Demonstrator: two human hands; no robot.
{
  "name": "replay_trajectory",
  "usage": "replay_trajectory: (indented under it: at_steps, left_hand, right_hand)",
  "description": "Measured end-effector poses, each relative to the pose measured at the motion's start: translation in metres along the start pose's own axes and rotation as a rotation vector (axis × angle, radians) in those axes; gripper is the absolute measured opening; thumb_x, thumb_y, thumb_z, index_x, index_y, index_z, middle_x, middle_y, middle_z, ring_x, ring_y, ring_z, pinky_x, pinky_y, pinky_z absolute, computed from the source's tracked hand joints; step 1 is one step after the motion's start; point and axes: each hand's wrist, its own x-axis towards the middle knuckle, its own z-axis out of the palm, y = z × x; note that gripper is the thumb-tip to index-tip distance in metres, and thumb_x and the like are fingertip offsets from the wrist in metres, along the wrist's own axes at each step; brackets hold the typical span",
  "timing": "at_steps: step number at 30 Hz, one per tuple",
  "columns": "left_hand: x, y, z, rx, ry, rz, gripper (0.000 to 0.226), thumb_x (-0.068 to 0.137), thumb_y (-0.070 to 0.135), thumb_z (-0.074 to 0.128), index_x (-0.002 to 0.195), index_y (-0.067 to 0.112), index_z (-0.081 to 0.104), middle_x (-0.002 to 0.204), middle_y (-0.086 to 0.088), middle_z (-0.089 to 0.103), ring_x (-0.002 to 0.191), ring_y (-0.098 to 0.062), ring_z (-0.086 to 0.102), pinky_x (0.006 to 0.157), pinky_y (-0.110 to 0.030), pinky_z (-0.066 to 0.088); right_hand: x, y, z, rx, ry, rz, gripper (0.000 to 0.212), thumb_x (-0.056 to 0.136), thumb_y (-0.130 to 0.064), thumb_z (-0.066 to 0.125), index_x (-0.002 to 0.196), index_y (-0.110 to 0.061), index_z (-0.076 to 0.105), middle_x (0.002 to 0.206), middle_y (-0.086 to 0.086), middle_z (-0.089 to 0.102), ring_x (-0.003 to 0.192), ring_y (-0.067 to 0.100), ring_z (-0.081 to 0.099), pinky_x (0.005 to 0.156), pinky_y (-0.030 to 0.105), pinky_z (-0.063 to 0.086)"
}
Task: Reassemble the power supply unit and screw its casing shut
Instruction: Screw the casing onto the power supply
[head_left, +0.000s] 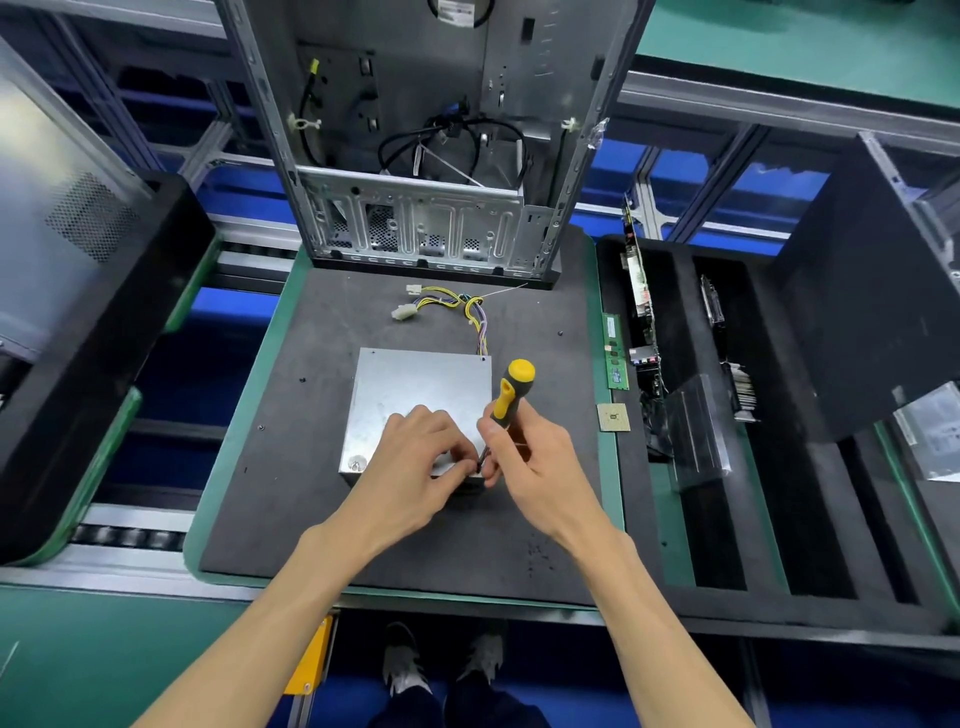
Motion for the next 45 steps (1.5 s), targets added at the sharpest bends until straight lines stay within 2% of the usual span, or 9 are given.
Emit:
replay_trajectory:
  at_steps: [10,19,24,27,31,33,36,41,45]
  left_hand:
    - [-0.001,0.0,-0.001,0.016,-0.004,0.013,0.006,0.089,0.019,0.075,0.087,0.024,0.072,0.087,0.013,0.057,0.088,-0.013,0.044,0.079,-0.034,0.032]
    - [-0.002,-0.001,-0.003,0.022,-0.02,0.027,0.003,0.09,0.018,0.074,0.09,0.021,0.073,0.087,0.011,0.057,0.088,-0.013,0.042,0.081,-0.032,0.03]
    - [0.0,0.018,-0.022,-0.24,0.085,-0.097,0.038,0.098,0.008,0.059,0.089,0.045,0.059,0.082,0.016,0.06,0.085,-0.004,0.053,0.08,-0.022,0.037]
    - [0.002,0.044,-0.042,-0.474,0.238,-0.088,0.02,0.101,0.021,0.049,0.106,0.031,0.066,0.094,0.012,0.067,0.092,-0.01,0.062,0.081,-0.015,0.045]
    - [0.006,0.073,-0.06,-0.381,0.235,0.105,0.021,0.085,0.022,0.073,0.104,0.014,0.066,0.093,0.006,0.065,0.087,-0.016,0.061,0.075,-0.025,0.05]
    - [0.009,0.079,-0.063,-0.3,0.22,0.165,0.019,0.083,0.011,0.079,0.099,0.009,0.069,0.089,0.001,0.064,0.082,-0.015,0.059,0.072,-0.032,0.051]
    - [0.012,0.081,-0.065,-0.307,0.146,0.176,0.023,0.086,0.003,0.077,0.108,0.01,0.074,0.095,-0.002,0.063,0.088,-0.016,0.059,0.076,-0.035,0.052]
    - [0.015,0.082,-0.069,-0.27,0.012,0.183,0.038,0.094,0.002,0.065,0.128,0.018,0.069,0.107,0.002,0.052,0.098,-0.013,0.052,0.087,-0.026,0.046]
    - [0.018,0.087,-0.073,-0.261,0.079,0.166,0.031,0.09,0.009,0.074,0.12,0.019,0.074,0.098,0.003,0.049,0.084,-0.011,0.05,0.083,-0.027,0.047]
  right_hand:
    - [0.001,-0.005,-0.006,0.058,-0.038,0.007,0.01,0.097,-0.054,0.05,0.091,-0.049,0.056,0.075,0.002,0.068,0.062,0.015,0.068,0.063,0.017,0.052]
    - [0.0,0.0,-0.004,-0.006,-0.085,-0.009,0.012,0.1,-0.054,0.052,0.092,-0.046,0.056,0.076,-0.011,0.068,0.068,0.017,0.07,0.065,0.024,0.057]
    - [0.002,0.002,-0.003,-0.101,-0.119,-0.051,0.029,0.098,-0.064,0.052,0.096,-0.036,0.057,0.077,-0.004,0.062,0.068,0.019,0.069,0.065,0.046,0.059]
    - [0.004,0.004,0.0,-0.103,-0.12,-0.042,0.04,0.094,-0.068,0.054,0.095,-0.028,0.056,0.073,-0.003,0.06,0.065,0.021,0.068,0.064,0.048,0.059]
    - [0.002,0.008,0.0,-0.103,-0.111,-0.042,0.015,0.093,-0.044,0.061,0.091,-0.029,0.059,0.077,-0.001,0.064,0.066,0.02,0.07,0.064,0.049,0.059]
    - [0.0,0.008,-0.001,-0.103,-0.104,-0.045,0.004,0.091,-0.042,0.063,0.088,-0.042,0.061,0.078,-0.002,0.067,0.066,0.02,0.069,0.064,0.046,0.06]
    - [-0.004,0.007,-0.007,-0.127,-0.112,-0.054,0.014,0.09,-0.041,0.064,0.084,-0.053,0.06,0.078,-0.003,0.067,0.065,0.019,0.068,0.065,0.04,0.059]
    - [-0.003,0.009,-0.017,-0.129,-0.148,-0.013,0.02,0.09,-0.037,0.063,0.079,-0.054,0.061,0.076,-0.009,0.071,0.058,0.013,0.07,0.061,0.022,0.054]
    - [0.002,0.01,-0.01,-0.085,-0.147,0.038,0.005,0.085,-0.042,0.066,0.081,-0.045,0.065,0.071,-0.008,0.07,0.053,0.011,0.068,0.054,0.017,0.051]
